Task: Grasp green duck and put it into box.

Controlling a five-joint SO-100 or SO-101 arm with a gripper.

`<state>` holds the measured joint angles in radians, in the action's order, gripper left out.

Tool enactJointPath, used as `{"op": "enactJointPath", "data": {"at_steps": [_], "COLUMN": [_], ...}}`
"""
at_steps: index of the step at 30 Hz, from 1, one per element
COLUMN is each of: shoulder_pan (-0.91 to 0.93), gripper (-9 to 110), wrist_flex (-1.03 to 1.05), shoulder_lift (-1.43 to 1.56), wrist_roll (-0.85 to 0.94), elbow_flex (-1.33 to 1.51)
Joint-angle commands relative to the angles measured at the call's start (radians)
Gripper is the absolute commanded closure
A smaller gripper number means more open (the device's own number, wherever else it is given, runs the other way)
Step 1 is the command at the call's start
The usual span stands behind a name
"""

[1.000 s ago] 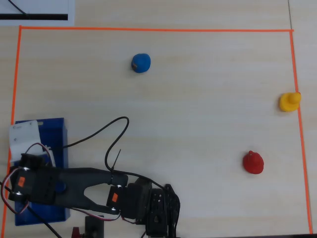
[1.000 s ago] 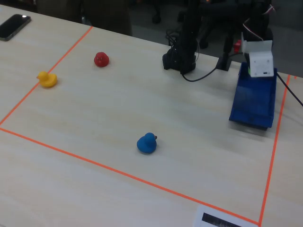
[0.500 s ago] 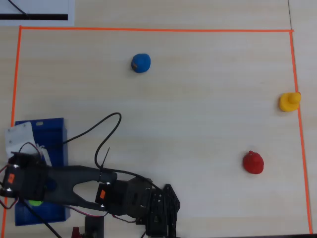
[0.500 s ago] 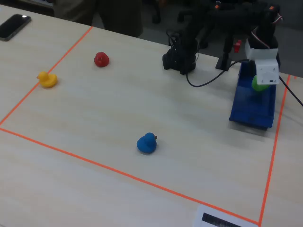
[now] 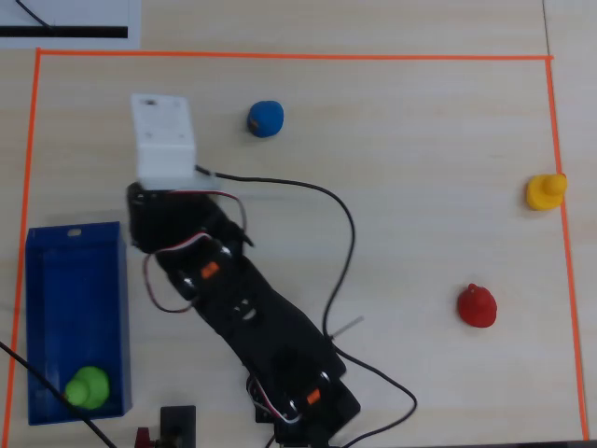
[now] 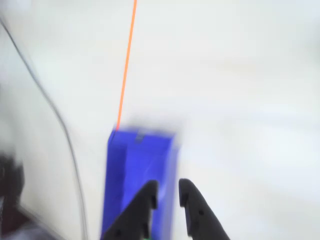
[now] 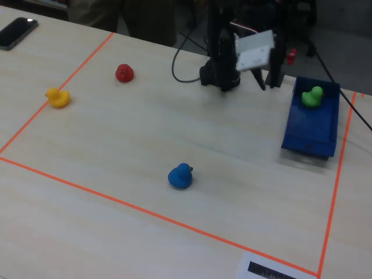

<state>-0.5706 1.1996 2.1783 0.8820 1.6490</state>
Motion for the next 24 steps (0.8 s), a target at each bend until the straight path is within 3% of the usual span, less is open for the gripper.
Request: {"op": "enactJointPath", "data": {"at_steps": [1,6,11,19,24], "shoulder_pan": [0.158,0.284,0.371,0.488,0.512], "gripper": [101,101,101,101,101], "wrist_flex": [-0.133,-0.252,-0.215,-0.204,0.011], "shoulder_lift": [0.426,0.85,1.104,1.132,1.134], "wrist_roll": [0.133,0.187,0.195,0.368,0.393], "elbow_flex": [0.417,0.851,1.127,1.46,1.462]}}
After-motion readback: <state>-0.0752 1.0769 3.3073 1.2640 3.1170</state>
